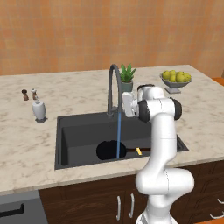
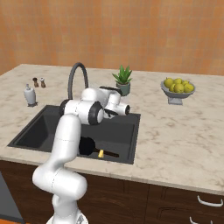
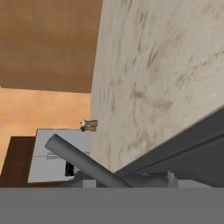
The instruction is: Pick the pan and sponge and place them into the sink. Then turn on the water.
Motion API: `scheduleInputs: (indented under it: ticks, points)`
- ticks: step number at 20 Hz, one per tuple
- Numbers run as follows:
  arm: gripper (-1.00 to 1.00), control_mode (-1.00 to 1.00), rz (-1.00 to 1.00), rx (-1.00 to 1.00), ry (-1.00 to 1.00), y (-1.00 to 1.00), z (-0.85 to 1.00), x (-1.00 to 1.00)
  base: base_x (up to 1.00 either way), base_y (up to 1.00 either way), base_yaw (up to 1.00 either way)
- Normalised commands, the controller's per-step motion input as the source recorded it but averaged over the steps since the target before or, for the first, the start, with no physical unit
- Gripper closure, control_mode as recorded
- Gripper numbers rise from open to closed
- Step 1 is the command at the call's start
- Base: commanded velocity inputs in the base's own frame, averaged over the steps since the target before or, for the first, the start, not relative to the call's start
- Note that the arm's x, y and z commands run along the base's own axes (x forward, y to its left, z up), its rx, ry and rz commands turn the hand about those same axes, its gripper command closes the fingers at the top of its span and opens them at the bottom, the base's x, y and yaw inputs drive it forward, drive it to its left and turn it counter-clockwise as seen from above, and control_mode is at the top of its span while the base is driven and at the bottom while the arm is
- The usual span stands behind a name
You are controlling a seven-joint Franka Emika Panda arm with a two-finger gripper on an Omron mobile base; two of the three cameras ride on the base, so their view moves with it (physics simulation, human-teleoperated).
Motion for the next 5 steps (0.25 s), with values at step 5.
scheduleInputs:
  ticks: [5]
  points:
    - [1.00, -1.00, 0.00, 0.00, 0.00, 0.00, 0.00, 0.00, 0.00, 0.00, 0.00]
